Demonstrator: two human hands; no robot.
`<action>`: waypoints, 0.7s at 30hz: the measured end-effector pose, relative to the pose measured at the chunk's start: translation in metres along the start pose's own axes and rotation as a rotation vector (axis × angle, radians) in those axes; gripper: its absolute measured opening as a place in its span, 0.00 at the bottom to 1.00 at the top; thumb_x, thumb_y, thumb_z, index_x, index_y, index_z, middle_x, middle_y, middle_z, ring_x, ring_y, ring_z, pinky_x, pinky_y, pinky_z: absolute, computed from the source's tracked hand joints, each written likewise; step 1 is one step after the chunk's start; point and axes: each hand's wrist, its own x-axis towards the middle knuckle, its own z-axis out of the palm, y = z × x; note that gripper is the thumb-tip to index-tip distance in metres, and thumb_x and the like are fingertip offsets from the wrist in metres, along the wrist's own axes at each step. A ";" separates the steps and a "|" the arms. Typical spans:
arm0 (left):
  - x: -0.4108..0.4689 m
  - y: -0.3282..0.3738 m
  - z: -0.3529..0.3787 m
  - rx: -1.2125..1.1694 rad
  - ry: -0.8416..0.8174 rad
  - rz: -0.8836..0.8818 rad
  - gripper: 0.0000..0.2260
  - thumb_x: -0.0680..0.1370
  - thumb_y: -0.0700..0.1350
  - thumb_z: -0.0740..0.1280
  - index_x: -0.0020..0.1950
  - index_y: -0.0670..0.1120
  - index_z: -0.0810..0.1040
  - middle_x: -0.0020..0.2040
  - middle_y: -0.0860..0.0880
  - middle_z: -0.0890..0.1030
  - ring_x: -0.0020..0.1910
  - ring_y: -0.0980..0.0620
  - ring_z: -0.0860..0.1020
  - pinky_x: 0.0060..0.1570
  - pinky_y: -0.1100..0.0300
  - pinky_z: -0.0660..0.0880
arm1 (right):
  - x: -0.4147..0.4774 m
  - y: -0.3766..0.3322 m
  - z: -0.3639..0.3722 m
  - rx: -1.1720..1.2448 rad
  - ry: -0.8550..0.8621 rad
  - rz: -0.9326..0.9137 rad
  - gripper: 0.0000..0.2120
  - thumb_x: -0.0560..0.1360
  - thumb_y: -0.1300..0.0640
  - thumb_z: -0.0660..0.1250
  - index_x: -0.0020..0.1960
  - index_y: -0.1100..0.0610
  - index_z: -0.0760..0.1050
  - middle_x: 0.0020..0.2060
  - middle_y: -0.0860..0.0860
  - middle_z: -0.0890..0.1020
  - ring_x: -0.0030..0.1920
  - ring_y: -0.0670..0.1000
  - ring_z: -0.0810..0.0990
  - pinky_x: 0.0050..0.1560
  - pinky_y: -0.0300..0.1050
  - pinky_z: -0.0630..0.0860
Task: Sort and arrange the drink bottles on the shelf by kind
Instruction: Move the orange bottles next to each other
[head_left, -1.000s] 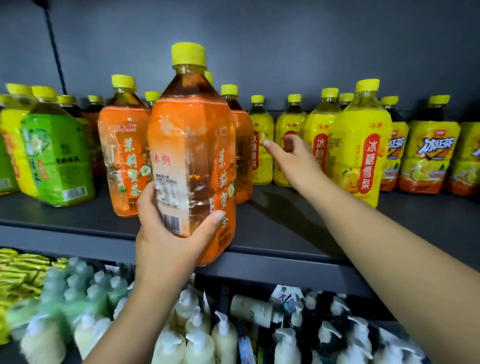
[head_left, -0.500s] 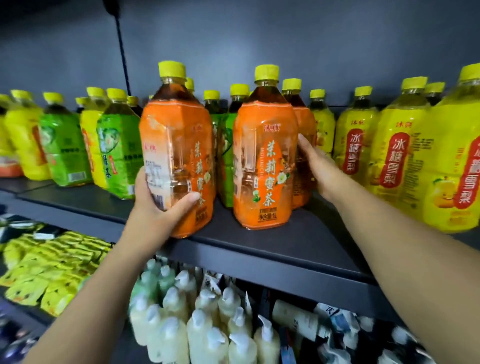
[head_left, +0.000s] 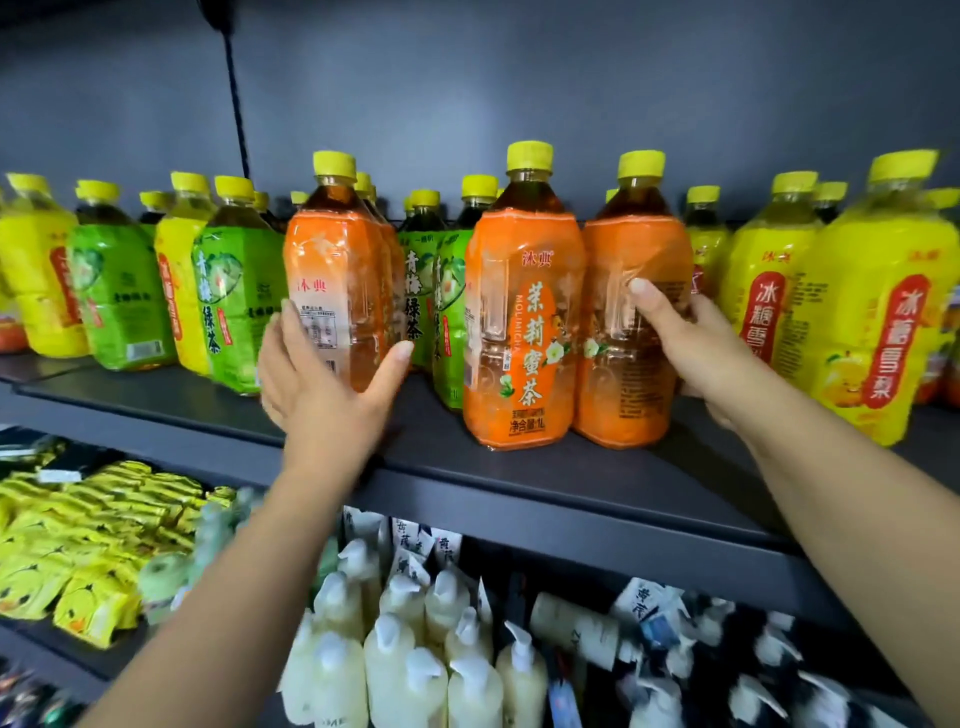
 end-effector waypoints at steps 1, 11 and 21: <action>-0.012 0.014 0.000 -0.116 -0.061 0.075 0.47 0.66 0.66 0.65 0.75 0.45 0.48 0.75 0.43 0.55 0.74 0.46 0.53 0.71 0.49 0.52 | -0.004 -0.001 -0.001 0.011 -0.014 -0.002 0.38 0.70 0.33 0.59 0.73 0.52 0.57 0.70 0.52 0.66 0.68 0.56 0.67 0.64 0.55 0.65; -0.018 0.029 0.033 -0.371 -0.233 0.017 0.46 0.67 0.52 0.74 0.74 0.53 0.47 0.73 0.50 0.59 0.71 0.51 0.61 0.61 0.63 0.59 | -0.043 -0.017 0.008 0.124 -0.248 0.025 0.55 0.49 0.24 0.60 0.73 0.46 0.58 0.71 0.49 0.67 0.70 0.54 0.65 0.66 0.60 0.62; 0.001 0.006 0.021 0.021 0.020 0.028 0.46 0.66 0.57 0.73 0.75 0.44 0.50 0.70 0.37 0.63 0.70 0.40 0.60 0.69 0.46 0.52 | -0.033 -0.014 0.037 0.018 0.017 -0.057 0.34 0.69 0.33 0.59 0.68 0.53 0.64 0.62 0.49 0.74 0.56 0.48 0.71 0.54 0.44 0.67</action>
